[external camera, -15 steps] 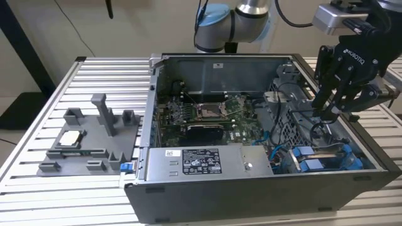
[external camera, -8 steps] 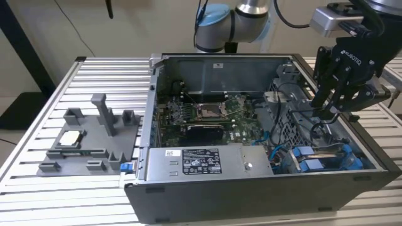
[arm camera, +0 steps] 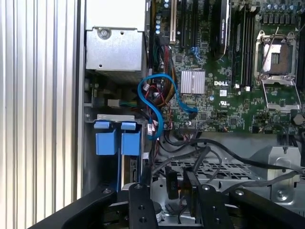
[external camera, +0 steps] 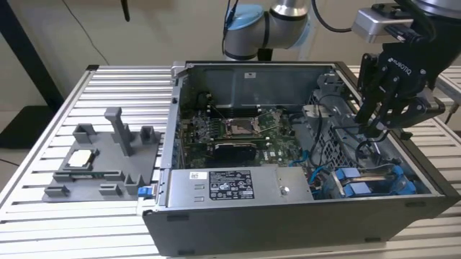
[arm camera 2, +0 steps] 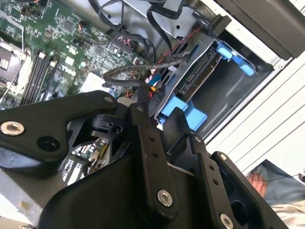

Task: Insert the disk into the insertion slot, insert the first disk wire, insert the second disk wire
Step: 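Insert the first disk wire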

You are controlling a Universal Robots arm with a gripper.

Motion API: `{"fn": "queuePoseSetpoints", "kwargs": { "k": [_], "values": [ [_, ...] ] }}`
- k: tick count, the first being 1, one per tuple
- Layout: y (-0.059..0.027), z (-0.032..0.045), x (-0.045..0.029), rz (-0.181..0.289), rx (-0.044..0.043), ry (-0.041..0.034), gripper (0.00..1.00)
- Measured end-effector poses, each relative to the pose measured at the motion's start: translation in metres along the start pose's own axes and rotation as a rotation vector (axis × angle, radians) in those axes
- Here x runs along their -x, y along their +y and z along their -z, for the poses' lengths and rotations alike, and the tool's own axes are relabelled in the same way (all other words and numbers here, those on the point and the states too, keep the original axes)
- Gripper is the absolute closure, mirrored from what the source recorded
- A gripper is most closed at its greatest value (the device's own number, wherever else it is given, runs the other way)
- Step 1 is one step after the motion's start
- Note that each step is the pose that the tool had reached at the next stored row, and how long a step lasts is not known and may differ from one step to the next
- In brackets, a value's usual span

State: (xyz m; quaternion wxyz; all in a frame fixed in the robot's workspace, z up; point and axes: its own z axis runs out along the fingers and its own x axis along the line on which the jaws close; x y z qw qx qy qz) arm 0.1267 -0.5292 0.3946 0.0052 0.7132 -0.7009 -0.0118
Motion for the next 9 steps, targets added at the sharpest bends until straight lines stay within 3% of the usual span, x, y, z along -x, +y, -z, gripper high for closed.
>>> {"fn": "queuePoseSetpoints", "kwargs": {
  "k": [9],
  "values": [
    [0.0,0.0,0.0001,0.0,-0.0005,0.0001,0.62]
  ]
}}
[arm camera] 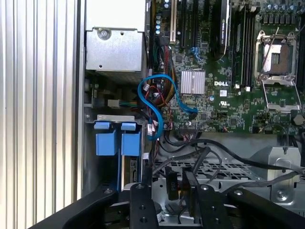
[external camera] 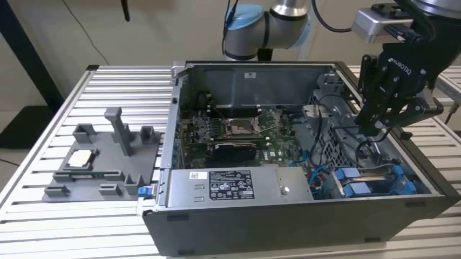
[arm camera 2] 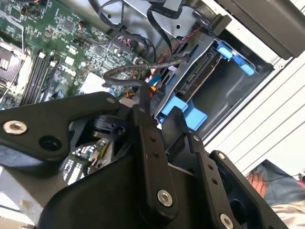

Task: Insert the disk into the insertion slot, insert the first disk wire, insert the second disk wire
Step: 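Insert the first disk wire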

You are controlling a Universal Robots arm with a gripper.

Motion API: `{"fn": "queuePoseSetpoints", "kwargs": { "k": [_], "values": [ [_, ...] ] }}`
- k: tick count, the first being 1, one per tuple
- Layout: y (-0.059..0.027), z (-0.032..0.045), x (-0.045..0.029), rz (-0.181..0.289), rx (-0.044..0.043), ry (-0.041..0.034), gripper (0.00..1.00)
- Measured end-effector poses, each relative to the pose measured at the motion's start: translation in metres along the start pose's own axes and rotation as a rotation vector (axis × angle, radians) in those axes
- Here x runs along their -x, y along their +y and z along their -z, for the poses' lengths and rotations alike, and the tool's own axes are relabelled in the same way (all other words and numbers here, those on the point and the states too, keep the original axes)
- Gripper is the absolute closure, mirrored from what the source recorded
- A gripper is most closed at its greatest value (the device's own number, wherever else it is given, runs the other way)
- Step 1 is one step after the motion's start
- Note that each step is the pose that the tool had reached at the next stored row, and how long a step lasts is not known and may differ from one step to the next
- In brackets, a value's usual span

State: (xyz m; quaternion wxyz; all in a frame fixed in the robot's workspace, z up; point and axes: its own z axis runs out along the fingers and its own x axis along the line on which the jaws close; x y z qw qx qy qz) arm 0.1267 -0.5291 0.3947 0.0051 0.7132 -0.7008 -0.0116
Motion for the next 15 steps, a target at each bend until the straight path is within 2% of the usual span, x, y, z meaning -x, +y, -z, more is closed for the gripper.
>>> {"fn": "queuePoseSetpoints", "kwargs": {
  "k": [1,4,5,15],
  "values": [
    [0.0,0.0,0.0,0.0,-0.0001,0.0,0.69],
    [0.0,0.0,0.0,0.0,-0.0002,0.0,0.75],
    [0.0,0.0,0.0,0.0,-0.0003,0.0,0.81],
    [0.0,0.0,0.0,0.0,-0.0007,0.0,0.81]
  ]
}}
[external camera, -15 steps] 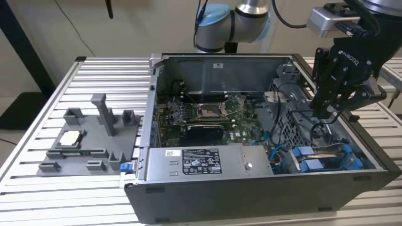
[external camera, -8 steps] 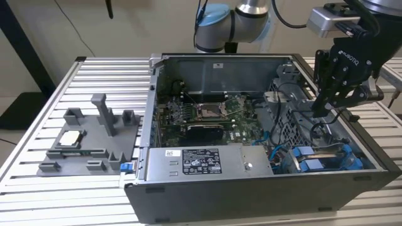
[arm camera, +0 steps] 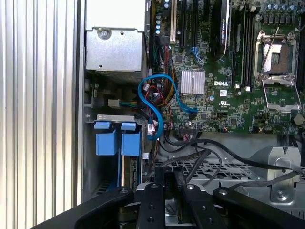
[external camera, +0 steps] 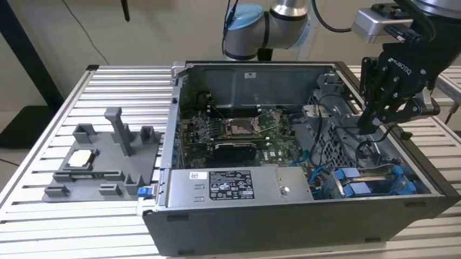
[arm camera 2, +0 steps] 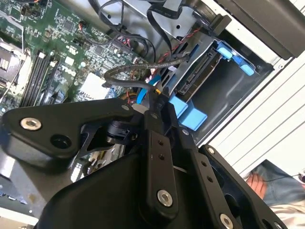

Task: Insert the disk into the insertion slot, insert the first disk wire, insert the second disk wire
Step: 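Insert the first disk wire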

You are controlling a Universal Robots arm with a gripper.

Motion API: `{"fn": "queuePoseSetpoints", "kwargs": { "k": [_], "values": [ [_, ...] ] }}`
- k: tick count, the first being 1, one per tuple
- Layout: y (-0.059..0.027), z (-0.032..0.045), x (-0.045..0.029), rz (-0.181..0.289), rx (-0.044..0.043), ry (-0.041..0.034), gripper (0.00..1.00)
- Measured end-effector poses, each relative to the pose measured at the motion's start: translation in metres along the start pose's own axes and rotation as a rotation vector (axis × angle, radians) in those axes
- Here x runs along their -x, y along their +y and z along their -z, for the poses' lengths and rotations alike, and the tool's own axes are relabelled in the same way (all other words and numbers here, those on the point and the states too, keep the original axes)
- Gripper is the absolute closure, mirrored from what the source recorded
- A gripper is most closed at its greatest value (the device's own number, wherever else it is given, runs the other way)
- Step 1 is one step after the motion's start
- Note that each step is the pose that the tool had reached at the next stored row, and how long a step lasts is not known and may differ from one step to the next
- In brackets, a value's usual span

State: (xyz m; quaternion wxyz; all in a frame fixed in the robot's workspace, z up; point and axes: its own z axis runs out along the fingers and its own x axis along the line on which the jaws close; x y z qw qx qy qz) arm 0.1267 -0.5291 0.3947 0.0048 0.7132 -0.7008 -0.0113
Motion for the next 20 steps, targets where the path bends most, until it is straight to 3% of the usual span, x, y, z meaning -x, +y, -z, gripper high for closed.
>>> {"fn": "queuePoseSetpoints", "kwargs": {
  "k": [9,11,20],
  "values": [
    [-0.0005,-0.0002,-0.0005,0.0,0.0029,-0.0001,0.81],
    [-0.0017,-0.0004,-0.0016,0.0,0.0111,-0.0002,0.81],
    [-0.0171,-0.0037,-0.0152,-0.001,0.0698,-0.0013,0.81]
  ]
}}
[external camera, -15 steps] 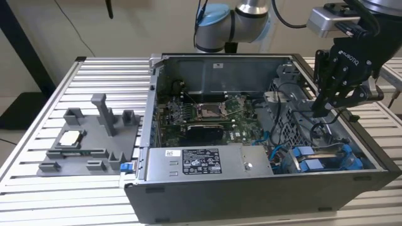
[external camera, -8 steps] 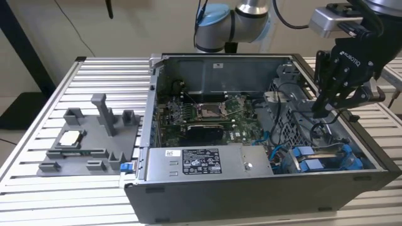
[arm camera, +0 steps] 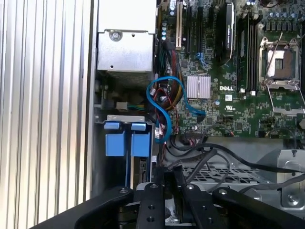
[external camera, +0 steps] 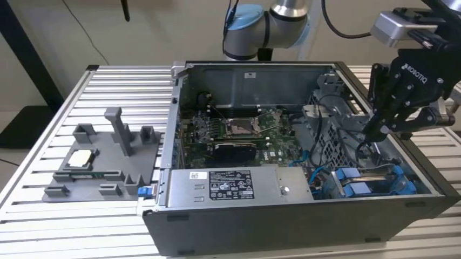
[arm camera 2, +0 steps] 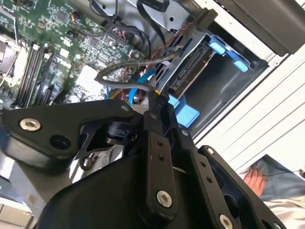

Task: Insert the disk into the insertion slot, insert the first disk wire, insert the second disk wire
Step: 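Insert the first disk wire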

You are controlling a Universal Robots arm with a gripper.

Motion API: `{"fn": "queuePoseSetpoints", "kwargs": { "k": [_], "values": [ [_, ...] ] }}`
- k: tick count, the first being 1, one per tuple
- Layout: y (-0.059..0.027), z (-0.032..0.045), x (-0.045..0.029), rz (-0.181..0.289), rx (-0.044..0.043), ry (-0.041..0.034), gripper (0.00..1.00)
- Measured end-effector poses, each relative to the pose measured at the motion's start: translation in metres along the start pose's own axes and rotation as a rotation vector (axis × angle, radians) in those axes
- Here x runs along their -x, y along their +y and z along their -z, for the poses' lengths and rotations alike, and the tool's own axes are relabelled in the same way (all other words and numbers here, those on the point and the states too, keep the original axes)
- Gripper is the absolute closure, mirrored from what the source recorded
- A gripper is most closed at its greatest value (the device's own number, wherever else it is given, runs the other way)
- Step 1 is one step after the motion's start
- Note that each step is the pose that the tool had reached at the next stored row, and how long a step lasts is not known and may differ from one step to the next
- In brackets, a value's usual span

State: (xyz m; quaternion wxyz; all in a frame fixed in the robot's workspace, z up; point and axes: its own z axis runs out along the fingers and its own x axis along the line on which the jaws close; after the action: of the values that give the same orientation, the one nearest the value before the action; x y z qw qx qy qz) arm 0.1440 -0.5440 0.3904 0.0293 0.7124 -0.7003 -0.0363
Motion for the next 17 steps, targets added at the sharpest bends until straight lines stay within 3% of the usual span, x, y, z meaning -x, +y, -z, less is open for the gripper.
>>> {"fn": "queuePoseSetpoints", "kwargs": {
  "k": [5,14,17],
  "values": [
    [-0.0102,-0.0022,-0.0083,0.0,0.0192,-0.0017,0.81],
    [-0.0263,-0.0077,-0.0174,0.0,0.0444,-0.008,0.81],
    [-0.0291,-0.0097,-0.0184,0.001,0.0482,-0.0111,0.81]
  ]
}}
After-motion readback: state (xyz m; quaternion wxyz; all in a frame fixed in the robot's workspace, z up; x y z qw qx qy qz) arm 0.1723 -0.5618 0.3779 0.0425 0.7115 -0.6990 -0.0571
